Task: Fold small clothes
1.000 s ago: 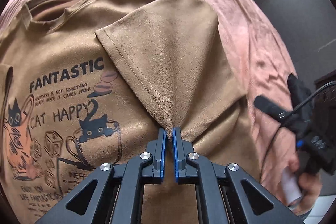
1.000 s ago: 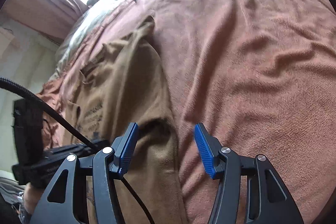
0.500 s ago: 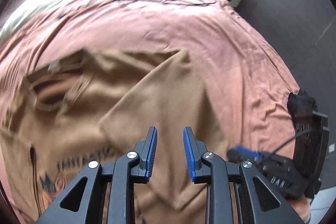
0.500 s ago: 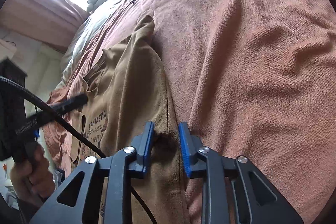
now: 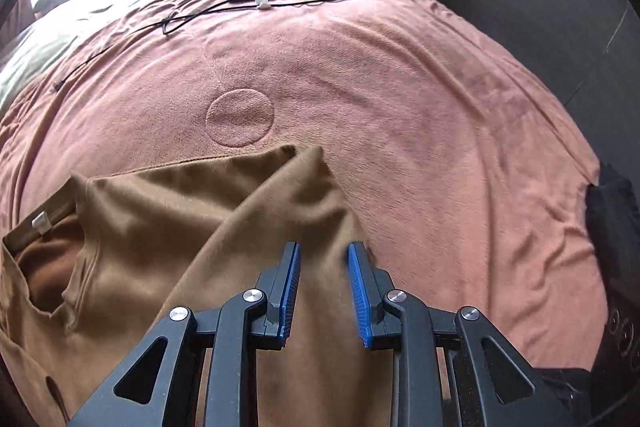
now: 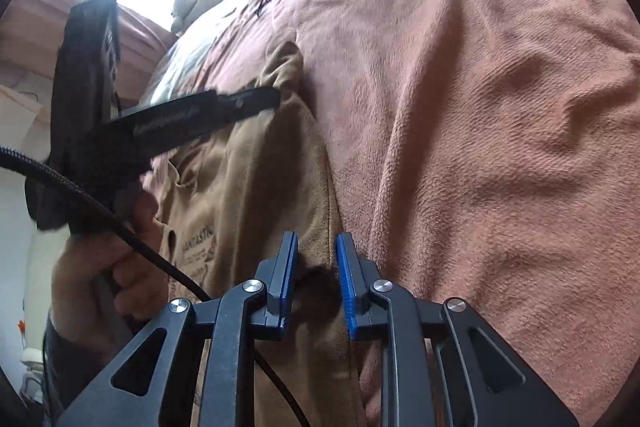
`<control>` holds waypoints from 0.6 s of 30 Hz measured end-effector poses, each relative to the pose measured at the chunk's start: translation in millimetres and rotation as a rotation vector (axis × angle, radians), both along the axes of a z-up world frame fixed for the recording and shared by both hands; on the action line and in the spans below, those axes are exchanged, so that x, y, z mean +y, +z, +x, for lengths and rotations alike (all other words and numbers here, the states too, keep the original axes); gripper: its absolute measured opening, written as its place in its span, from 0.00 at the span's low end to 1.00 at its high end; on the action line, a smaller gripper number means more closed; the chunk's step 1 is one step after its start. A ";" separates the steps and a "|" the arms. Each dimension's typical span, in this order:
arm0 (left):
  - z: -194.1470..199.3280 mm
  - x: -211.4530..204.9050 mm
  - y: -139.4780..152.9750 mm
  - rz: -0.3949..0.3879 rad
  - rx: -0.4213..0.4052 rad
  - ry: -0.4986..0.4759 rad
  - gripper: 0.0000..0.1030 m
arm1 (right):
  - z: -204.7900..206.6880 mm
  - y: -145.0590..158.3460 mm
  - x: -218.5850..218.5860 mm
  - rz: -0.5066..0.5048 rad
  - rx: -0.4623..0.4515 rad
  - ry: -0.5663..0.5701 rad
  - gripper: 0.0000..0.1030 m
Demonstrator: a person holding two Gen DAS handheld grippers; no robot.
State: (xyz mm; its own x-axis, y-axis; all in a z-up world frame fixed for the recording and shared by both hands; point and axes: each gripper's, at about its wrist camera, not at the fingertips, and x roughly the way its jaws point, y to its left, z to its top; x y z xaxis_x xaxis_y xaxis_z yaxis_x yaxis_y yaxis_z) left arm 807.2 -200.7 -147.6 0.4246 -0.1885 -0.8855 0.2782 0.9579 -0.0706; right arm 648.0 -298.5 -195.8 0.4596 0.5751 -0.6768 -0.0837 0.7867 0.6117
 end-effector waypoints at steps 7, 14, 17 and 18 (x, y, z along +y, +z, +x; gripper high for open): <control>26.7 17.7 -26.7 0.019 0.038 0.067 0.17 | 2.9 -6.0 -3.1 -0.009 0.024 -0.005 0.09; 37.4 29.4 -18.4 0.044 0.020 0.119 0.07 | -4.7 -3.7 -5.0 -0.036 0.030 -0.010 0.08; 32.3 31.7 -2.4 0.044 -0.012 0.105 0.07 | -4.3 -2.7 -5.7 -0.033 0.035 -0.008 0.08; 31.1 30.7 2.3 0.033 -0.020 0.092 0.07 | -4.8 -2.2 -6.6 -0.027 0.037 -0.009 0.08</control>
